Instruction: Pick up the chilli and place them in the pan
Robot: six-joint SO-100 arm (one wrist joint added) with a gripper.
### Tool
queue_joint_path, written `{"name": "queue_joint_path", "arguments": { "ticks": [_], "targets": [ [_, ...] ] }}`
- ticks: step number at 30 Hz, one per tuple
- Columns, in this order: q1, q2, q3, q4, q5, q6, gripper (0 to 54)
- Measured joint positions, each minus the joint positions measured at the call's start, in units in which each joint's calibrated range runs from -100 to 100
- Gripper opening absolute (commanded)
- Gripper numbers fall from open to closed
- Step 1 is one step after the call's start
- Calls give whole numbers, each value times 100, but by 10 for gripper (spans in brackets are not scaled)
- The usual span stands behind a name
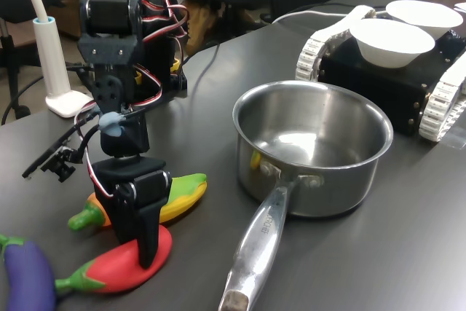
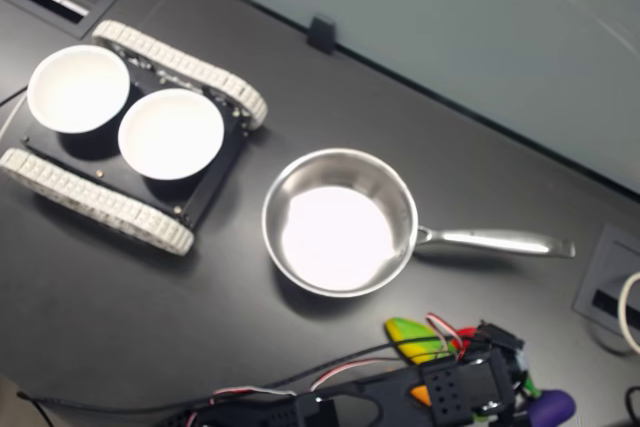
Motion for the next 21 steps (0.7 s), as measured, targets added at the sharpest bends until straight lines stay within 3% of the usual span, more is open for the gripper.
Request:
{"name": "queue_joint_path", "arguments": {
  "ticks": [21],
  "targets": [
    [88,-1692,308,0,-347,37,1]
  ]
}}
